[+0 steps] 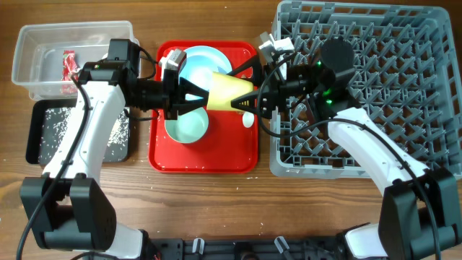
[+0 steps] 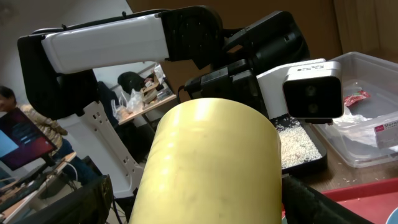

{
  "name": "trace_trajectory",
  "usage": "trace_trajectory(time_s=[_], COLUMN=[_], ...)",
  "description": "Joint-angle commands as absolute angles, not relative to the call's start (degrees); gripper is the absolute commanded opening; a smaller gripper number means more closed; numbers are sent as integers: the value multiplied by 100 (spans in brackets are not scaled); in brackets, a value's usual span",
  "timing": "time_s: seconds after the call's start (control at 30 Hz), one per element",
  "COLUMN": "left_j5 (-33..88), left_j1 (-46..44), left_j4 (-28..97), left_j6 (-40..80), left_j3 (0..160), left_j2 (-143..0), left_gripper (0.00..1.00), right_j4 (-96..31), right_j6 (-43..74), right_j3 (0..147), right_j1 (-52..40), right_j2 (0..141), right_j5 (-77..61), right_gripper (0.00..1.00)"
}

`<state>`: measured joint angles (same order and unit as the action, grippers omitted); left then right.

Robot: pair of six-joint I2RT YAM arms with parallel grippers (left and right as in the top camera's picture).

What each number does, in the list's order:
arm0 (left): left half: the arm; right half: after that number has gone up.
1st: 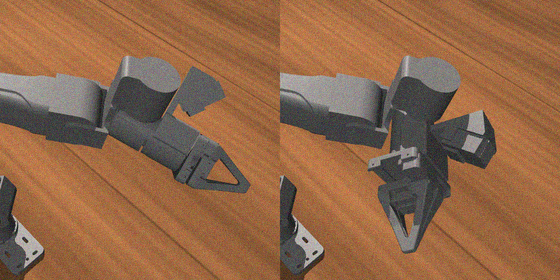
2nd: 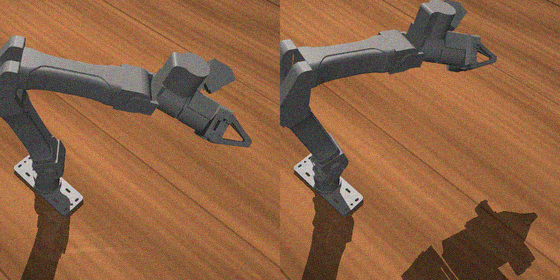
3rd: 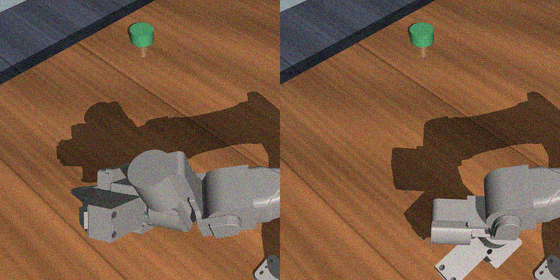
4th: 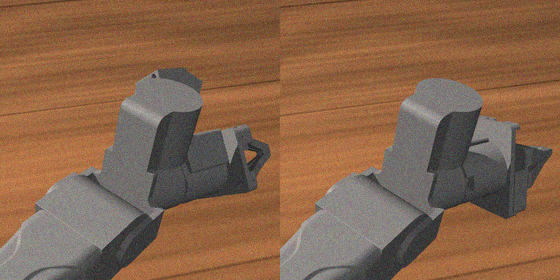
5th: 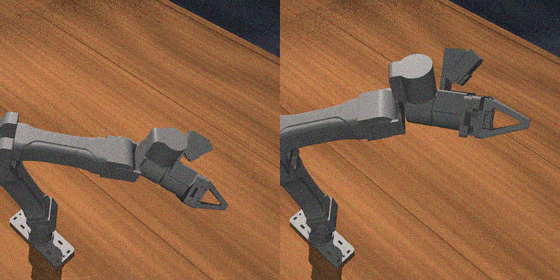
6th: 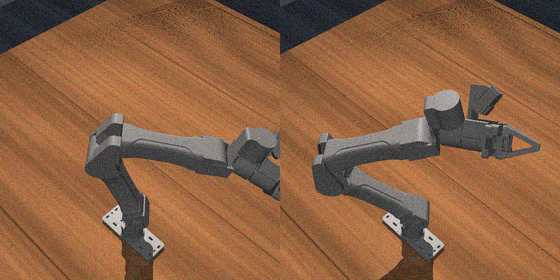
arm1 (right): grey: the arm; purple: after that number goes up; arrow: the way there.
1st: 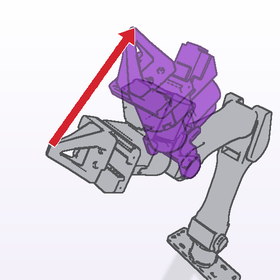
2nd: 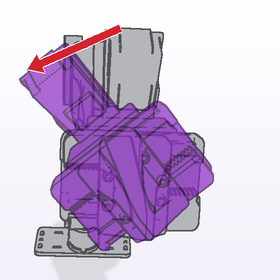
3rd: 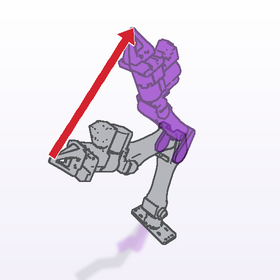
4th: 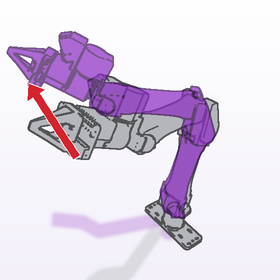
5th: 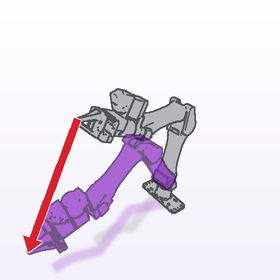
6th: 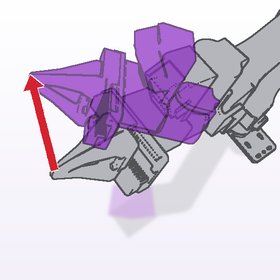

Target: Sort waste into correct bins and load items into the dishwasher rack

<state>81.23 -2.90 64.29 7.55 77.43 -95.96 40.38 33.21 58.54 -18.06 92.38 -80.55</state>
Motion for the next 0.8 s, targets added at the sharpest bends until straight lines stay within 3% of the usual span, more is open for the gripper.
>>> trace_trajectory(time_s=[0.0, 0.3, 0.53, 0.77], left_j5=[8132, 8132, 8134, 8154], left_j1=[-316, -316, -316, -316], left_j4=[6431, 6434, 6434, 6434], left_j6=[639, 639, 642, 685], left_j3=[7802, 7802, 7802, 7802], left_j2=[-9535, -9535, -9535, -9535], left_gripper=[4, 4, 4, 4], right_j4=[4091, 4088, 4027, 3514], right_j6=[3336, 3319, 3295, 2985], right_j3=[5918, 5918, 5918, 5918], right_j1=[-1809, -1811, -1809, -1809], right_j2=[9290, 9290, 9292, 9338], right_j5=[-8217, -8106, -7992, -7780], right_gripper=[88, 87, 74, 72])
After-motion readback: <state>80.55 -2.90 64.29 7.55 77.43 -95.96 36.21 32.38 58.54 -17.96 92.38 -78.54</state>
